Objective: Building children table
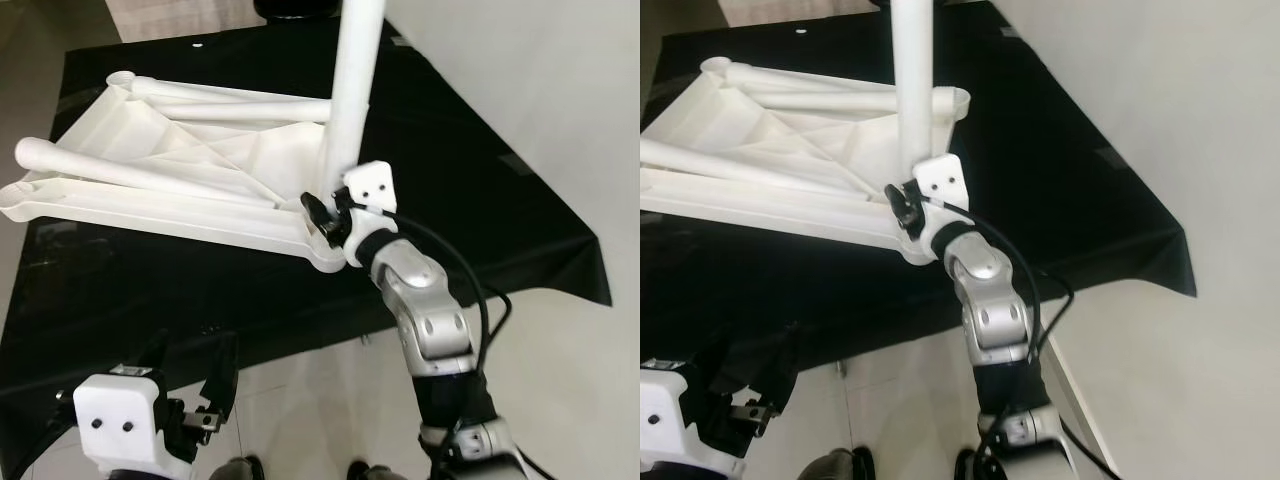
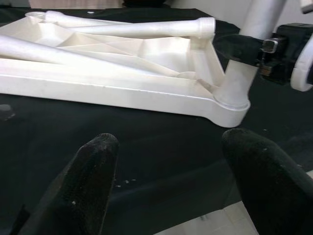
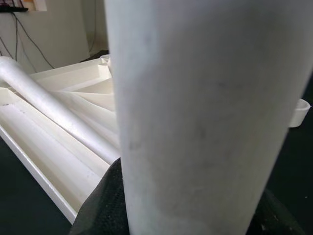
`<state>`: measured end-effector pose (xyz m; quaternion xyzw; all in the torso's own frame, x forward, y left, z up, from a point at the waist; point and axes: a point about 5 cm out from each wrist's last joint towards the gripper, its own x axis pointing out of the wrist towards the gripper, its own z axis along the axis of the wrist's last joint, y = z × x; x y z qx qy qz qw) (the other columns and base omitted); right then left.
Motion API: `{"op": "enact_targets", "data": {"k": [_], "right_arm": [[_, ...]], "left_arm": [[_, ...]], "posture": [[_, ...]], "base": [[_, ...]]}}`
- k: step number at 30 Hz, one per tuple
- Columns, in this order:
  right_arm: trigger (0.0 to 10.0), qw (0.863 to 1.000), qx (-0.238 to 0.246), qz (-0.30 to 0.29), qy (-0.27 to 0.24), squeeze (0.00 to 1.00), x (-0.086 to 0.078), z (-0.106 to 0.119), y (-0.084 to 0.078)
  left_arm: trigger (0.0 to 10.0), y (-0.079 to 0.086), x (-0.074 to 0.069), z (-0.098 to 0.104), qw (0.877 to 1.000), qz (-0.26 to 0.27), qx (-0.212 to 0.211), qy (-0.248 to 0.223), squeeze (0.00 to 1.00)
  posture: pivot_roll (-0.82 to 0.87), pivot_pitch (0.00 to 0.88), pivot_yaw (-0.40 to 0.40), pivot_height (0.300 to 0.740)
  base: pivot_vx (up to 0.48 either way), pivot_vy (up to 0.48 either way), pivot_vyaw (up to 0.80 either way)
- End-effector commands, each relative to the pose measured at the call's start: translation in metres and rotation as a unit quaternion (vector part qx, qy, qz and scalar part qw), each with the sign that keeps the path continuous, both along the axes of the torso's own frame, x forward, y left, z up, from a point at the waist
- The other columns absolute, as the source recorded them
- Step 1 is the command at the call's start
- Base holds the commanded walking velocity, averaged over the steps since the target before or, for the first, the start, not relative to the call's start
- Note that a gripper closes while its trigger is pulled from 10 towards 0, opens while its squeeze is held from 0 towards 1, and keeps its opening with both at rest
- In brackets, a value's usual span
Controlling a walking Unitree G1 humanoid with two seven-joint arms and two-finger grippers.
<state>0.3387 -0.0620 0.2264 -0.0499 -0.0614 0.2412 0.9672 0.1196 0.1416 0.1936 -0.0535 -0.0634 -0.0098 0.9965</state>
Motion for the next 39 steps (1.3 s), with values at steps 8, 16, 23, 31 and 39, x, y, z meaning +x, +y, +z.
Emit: {"op": "enact_targets", "data": {"k": [8, 16, 23, 31, 39], "right_arm": [[10.0, 0.997, 0.033, 0.074, 0.014, 1.00, -0.010, 0.007, 0.007], [10.0, 0.960, -0.026, 0.278, -0.027, 0.00, -0.005, 0.014, 0.028], [10.0, 0.908, -0.065, 0.411, -0.048, 0.00, 0.009, 0.031, 0.034], [0.0, 0.879, -0.030, 0.472, -0.054, 0.00, 0.015, 0.054, 0.034], [0.0, 0.870, -0.016, 0.489, -0.059, 0.00, 0.019, 0.055, 0.029]], "left_arm": [[10.0, 0.001, 0.001, -0.002, 1.000, 0.003, -0.006, 0.007, 0.00], [10.0, 0.002, 0.002, -0.001, 1.000, 0.004, -0.005, 0.004, 0.00], [10.0, 0.004, 0.001, 0.000, 1.000, 0.008, -0.002, 0.001, 0.00], [10.0, 0.007, 0.001, 0.000, 1.000, 0.014, 0.003, 0.000, 0.00], [10.0, 0.008, 0.000, 0.000, 1.000, 0.016, 0.005, 0.002, 0.00]], "posture": [[0.11, 0.238, -0.039, 0.740], [0.12, 0.236, -0.037, 0.740], [0.13, 0.237, -0.044, 0.740], [0.14, 0.246, -0.042, 0.740], [0.14, 0.251, -0.038, 0.740]], "base": [[0.000, 0.000, 0.00], [0.000, 0.000, 0.00], [0.000, 0.000, 0.00], [0.000, 0.000, 0.00], [0.000, 0.000, 0.00]]}}
